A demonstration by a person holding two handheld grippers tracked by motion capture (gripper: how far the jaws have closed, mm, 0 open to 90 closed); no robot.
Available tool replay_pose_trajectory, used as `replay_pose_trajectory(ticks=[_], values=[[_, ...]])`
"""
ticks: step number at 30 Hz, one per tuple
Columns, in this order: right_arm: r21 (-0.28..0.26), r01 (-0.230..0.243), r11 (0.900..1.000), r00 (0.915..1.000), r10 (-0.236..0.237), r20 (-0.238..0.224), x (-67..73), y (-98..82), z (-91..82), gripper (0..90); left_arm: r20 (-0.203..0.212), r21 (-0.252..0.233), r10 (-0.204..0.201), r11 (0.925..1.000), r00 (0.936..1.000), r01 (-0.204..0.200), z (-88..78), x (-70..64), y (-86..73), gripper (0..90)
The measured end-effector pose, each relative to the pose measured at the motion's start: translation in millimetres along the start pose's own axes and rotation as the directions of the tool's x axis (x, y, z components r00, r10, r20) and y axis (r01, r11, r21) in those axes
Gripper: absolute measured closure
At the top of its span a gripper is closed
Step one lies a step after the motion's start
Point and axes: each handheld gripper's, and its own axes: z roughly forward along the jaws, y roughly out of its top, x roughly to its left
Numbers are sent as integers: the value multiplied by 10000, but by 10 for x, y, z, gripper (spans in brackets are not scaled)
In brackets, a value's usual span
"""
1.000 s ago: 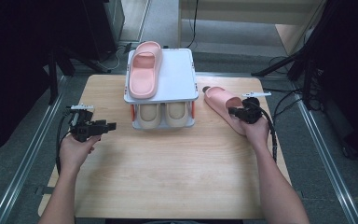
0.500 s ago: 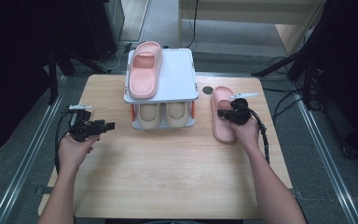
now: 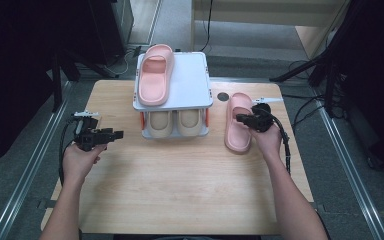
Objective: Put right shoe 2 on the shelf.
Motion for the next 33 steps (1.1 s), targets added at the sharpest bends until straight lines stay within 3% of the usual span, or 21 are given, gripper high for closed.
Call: replay_pose_trajectory(ticks=[7, 17, 26, 33], values=[[-348, 6, 9994, 9999, 0, 161, -74, -4, -197, 785, 56, 109, 132, 9999, 9999, -133, 66, -22, 57, 437], [-468, -248, 9986, 9981, 274, 546, -201, -84, -329, 701, 184, 127, 183, 9997, 9997, -185, 126, -34, 117, 438], [-321, -542, 9980, 9942, 569, 917, -300, -133, -287, 609, 202, 156, 136, 9998, 9997, -139, 130, -35, 113, 437], [-62, -826, 9966, 9876, 827, 1337, -359, -171, -114, 561, 210, 145, -2, 9999, 9998, -1, 85, -22, 52, 432]])
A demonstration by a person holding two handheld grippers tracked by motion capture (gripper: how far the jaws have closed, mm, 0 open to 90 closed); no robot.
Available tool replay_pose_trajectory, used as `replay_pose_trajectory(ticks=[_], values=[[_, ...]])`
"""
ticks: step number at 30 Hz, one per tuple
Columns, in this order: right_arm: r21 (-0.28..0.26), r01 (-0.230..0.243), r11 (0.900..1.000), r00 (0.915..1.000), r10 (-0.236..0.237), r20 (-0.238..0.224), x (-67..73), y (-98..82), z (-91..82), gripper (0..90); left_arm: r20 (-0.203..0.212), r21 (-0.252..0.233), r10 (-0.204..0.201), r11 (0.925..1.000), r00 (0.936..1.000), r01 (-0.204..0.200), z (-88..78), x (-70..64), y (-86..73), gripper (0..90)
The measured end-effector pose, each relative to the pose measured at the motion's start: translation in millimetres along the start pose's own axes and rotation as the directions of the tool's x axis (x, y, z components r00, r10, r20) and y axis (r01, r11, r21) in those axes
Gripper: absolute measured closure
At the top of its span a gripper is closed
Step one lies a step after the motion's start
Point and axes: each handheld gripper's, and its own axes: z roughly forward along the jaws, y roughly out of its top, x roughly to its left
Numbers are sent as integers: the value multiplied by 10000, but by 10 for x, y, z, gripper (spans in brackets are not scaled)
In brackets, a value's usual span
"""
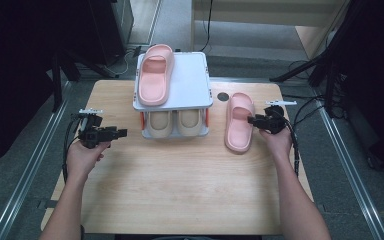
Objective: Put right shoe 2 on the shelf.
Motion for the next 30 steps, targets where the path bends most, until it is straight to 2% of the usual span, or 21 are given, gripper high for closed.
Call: replay_pose_trajectory(ticks=[3, 5, 10, 16, 20, 23, 26, 30], values=[[358, 20, 9994, 9995, -31, 308, -12, -8, 86, 553, -39, -31, -51, 10000, 10000, 51, -23, 11, -31, 431], [303, -298, 9991, 9993, 291, 237, -37, -1, 111, 556, -48, -24, -97, 9999, 9999, 97, -37, 18, -50, 430], [263, -647, 9976, 9978, 644, 129, -57, 9, 145, 583, -82, -21, -160, 9999, 9998, 160, -61, 34, -82, 430], [248, -778, 9967, 9966, 771, 292, -56, 19, 129, 698, -81, -63, -152, 9999, 9999, 151, -57, 35, -84, 433], [239, -650, 9976, 9962, 635, 598, -36, 33, 111, 773, -85, -38, -136, 9999, 9999, 136, -37, 29, -84, 433], [250, -811, 9964, 9953, 796, 554, -39, 43, 93, 816, -67, 8, -136, 9999, 9999, 136, -30, 30, -83, 433], [299, -943, 9951, 9945, 928, 477, -30, 55, 82, 829, -63, -9, -158, 9999, 9999, 157, -30, 34, -83, 433], [391, -823, 9958, 9957, 805, 462, -1, 73, 77, 836, -30, -25, -142, 9999, 9999, 142, -36, 39, -80, 433]])
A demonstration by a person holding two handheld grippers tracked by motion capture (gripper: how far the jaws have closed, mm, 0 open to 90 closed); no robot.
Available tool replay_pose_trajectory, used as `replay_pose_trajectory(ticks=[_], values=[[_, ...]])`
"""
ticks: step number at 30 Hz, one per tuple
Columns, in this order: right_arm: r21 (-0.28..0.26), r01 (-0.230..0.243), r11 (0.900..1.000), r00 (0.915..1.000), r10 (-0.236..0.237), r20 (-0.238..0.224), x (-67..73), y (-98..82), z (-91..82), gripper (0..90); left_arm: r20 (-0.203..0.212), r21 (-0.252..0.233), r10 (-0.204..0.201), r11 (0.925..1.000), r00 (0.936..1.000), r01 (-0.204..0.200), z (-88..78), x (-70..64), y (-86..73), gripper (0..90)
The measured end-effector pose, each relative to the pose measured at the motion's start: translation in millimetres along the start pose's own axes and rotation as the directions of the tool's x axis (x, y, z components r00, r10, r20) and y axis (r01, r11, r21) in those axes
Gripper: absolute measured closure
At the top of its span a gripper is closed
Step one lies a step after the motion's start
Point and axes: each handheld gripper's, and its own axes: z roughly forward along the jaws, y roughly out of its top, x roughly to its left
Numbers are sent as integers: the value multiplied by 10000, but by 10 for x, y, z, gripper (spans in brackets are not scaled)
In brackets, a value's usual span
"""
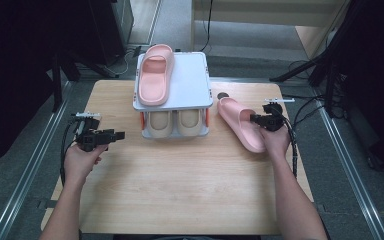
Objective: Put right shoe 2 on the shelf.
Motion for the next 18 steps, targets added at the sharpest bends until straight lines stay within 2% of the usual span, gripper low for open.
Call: replay_pose_trajectory(ticks=[8, 12, 15, 18], values=[[-17, -29, 10000, 10000, 29, -31, 54, 32, -69, 840, 33, 35, 24, 10000, 10000, -25, 27, -13, 18, 433], [-100, -318, 9994, 9992, 316, -259, 92, 53, -116, 839, 71, 84, 49, 10000, 10000, -49, 41, -25, 25, 433], [-369, -37, 9993, 9998, 30, -176, 159, 111, -181, 839, 111, -12, -22, 10000, 9999, 22, 42, -31, 35, 433], [-343, 80, 9994, 9999, -84, -109, 200, 206, -251, 839, 134, 1, 9, 10000, 9999, -9, 45, -39, 48, 433]])
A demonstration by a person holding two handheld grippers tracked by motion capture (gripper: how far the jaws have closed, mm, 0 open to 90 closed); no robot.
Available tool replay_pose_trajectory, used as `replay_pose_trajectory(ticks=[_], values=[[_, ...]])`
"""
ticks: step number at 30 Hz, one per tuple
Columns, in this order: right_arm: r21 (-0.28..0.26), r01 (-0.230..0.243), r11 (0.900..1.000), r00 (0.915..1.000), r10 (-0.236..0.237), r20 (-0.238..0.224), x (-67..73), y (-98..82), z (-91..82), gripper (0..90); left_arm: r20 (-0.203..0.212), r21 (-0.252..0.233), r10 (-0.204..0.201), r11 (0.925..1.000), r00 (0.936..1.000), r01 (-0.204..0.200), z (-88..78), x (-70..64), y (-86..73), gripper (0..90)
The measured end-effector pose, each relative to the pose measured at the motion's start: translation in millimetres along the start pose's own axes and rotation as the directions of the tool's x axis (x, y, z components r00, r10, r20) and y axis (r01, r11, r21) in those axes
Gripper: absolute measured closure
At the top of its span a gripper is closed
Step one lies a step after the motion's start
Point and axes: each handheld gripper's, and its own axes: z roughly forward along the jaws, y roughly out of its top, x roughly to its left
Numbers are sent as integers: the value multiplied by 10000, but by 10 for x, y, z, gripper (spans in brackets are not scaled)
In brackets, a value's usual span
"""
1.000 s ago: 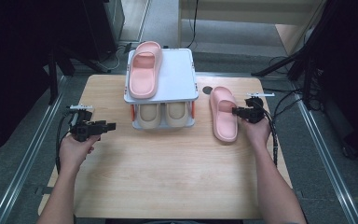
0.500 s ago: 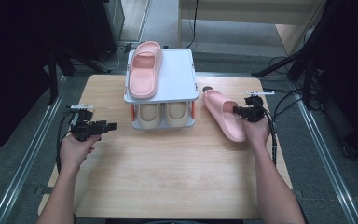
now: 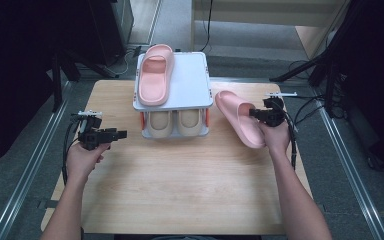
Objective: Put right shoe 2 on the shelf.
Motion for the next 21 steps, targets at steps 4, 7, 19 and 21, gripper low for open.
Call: replay_pose_trajectory(ticks=[4, 7, 19, 21], values=[[-51, 22, 10000, 9999, -21, 145, 30, 122, -84, 839, 83, -59, 6, 10000, 10000, -5, 2, -16, 17, 433], [-67, 100, 9999, 9995, -98, 312, 55, 230, -151, 839, 65, -7, 47, 10000, 10000, -47, 20, -24, 25, 434], [-197, 246, 9995, 9989, -238, 402, 168, 724, -457, 836, 171, -36, 169, 9999, 9997, -168, 46, -50, 49, 434], [-216, 232, 9995, 9992, -224, 327, 177, 803, -497, 836, 164, 42, 202, 9998, 9997, -203, 54, -52, 55, 434]])
